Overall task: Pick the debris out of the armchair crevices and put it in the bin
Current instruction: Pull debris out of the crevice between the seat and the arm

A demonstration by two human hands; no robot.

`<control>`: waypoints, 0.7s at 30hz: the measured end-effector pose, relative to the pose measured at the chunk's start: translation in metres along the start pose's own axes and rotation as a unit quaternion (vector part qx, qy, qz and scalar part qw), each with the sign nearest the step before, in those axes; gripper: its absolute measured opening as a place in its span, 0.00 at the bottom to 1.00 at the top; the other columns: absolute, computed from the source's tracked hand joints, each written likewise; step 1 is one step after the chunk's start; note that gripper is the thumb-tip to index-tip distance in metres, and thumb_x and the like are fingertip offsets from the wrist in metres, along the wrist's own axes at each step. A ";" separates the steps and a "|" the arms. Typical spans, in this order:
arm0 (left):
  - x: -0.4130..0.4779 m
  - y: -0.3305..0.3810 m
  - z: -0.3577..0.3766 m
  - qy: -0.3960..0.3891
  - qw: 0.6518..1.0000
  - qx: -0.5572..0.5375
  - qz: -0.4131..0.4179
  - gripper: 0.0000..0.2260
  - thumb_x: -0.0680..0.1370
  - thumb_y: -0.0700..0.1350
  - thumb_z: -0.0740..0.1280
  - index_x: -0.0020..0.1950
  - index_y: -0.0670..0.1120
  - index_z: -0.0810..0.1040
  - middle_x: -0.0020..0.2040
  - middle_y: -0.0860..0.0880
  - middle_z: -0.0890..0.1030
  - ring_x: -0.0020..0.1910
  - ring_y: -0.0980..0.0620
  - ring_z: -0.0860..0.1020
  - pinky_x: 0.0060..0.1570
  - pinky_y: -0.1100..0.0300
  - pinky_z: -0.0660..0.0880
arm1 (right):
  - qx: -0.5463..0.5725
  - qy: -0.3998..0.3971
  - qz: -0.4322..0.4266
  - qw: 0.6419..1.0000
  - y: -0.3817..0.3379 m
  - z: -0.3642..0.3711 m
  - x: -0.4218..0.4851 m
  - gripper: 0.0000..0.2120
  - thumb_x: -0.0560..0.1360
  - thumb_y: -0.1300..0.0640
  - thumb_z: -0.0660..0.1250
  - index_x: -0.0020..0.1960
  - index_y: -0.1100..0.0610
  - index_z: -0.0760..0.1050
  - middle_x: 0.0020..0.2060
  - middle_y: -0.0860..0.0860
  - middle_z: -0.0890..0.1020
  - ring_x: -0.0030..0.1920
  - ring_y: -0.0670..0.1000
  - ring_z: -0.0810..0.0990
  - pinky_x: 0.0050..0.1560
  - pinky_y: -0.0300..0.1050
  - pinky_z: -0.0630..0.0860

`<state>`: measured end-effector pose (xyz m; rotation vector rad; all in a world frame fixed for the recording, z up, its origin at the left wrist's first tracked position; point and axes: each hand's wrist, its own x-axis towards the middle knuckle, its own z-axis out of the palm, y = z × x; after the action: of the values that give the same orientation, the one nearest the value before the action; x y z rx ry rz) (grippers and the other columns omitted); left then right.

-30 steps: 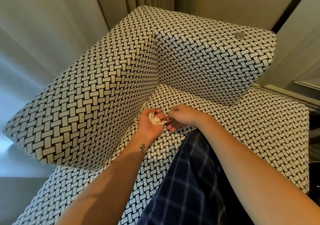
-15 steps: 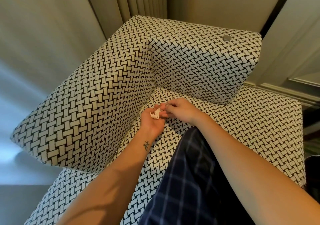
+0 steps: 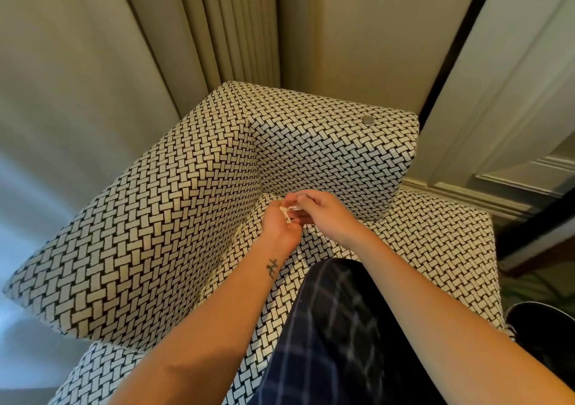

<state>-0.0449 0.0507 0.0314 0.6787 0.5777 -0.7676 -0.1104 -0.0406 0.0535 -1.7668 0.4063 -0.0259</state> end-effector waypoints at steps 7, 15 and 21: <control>-0.018 0.001 0.078 -0.055 0.997 0.050 0.014 0.14 0.87 0.45 0.54 0.64 0.38 0.74 0.45 0.44 0.79 0.23 0.57 0.73 0.21 0.64 0.72 | 0.000 0.064 -0.055 0.996 -0.044 -0.059 0.001 0.13 0.85 0.54 0.58 0.62 0.51 0.81 0.55 0.46 0.86 0.54 0.44 0.84 0.56 0.42 0.82; -0.006 0.006 0.152 -0.056 0.991 0.084 0.083 0.11 0.84 0.36 0.61 0.65 0.40 0.77 0.56 0.43 0.81 0.42 0.54 0.79 0.42 0.64 0.80 | -0.166 0.228 -0.146 0.948 -0.065 -0.130 0.033 0.13 0.83 0.52 0.63 0.65 0.50 0.81 0.55 0.44 0.82 0.53 0.35 0.75 0.53 0.26 0.66; 0.011 0.000 0.188 -0.085 0.970 0.137 0.182 0.17 0.81 0.30 0.63 0.69 0.39 0.75 0.56 0.44 0.82 0.53 0.52 0.82 0.64 0.56 0.77 | -0.202 0.319 -0.169 0.910 -0.051 -0.158 0.059 0.11 0.80 0.59 0.70 0.60 0.53 0.84 0.51 0.45 0.85 0.51 0.39 0.79 0.59 0.35 0.74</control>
<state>0.0032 -0.0909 0.1451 0.9327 0.1797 -0.5558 -0.0792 -0.1972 0.1282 -2.2011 0.5955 -0.8394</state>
